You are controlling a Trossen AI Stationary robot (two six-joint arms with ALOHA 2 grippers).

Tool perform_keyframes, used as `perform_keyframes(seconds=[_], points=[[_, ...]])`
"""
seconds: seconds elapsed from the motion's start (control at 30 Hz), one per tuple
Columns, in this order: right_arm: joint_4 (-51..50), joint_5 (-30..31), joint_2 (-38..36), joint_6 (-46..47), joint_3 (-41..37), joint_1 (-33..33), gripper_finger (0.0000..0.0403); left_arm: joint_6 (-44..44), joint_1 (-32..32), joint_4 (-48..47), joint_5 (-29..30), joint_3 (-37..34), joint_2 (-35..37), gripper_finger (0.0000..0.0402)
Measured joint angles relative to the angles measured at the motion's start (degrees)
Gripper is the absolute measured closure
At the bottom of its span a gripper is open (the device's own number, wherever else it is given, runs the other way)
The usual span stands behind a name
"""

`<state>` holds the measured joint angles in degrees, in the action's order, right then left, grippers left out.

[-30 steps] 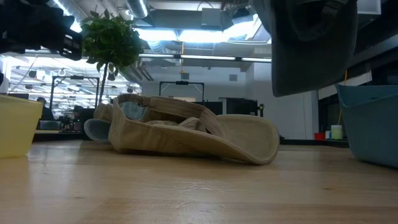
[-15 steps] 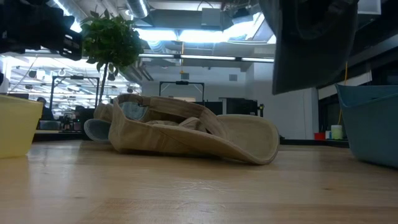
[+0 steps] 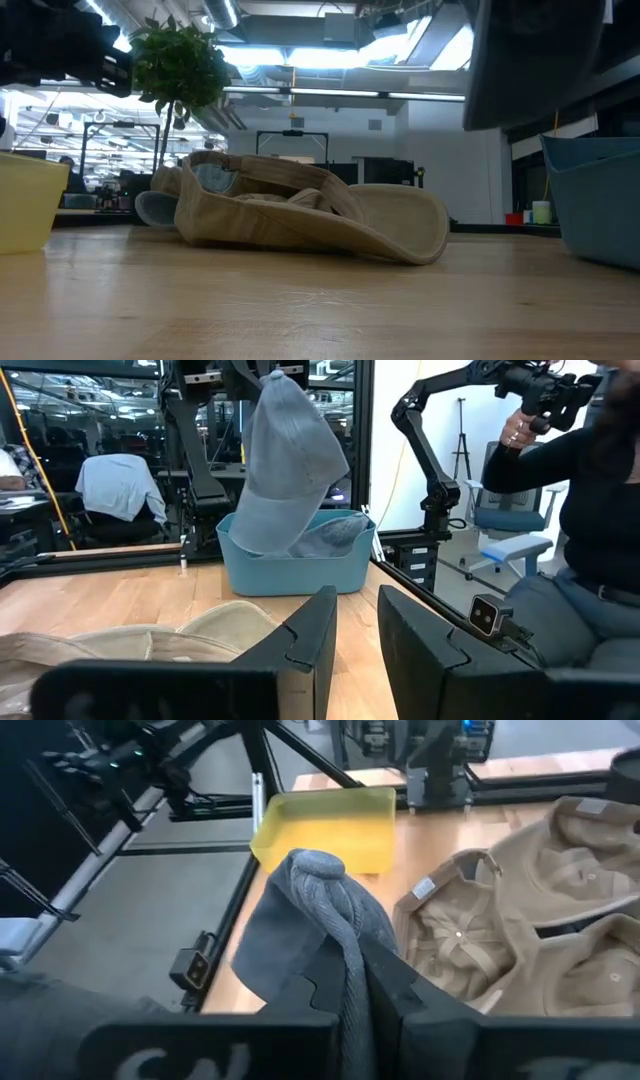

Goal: Pick & Place hat
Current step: Put the right blue cap into the blue bin

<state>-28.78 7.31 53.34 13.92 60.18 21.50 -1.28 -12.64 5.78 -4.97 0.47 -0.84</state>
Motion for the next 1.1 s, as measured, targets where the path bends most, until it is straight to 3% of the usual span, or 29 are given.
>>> perform_keyframes(seconds=[0.4, 0.57, 0.9, 1.1], points=[[-11.5, -2.2, -7.7, 10.8, 0.0, 2.5, 0.0387, 0.0, 0.0, 0.0, 0.0, 0.0, 0.0, 0.0329], [-18.2, -2.8, -10.3, 15.7, 4.3, 2.5, 0.0387, 0.0, 0.0, 0.0, 0.0, 0.0, 0.0, 0.0329], [-25.8, 0.1, -8.3, 25.1, 5.0, 7.1, 0.0387, 0.0, 0.0, 0.0, 0.0, 0.0, 0.0, 0.0329], [-27.0, 7.9, -5.7, 27.7, 4.0, 12.1, 0.0387, 0.0, 0.0, 0.0, 0.0, 0.0, 0.0, 0.0329]])
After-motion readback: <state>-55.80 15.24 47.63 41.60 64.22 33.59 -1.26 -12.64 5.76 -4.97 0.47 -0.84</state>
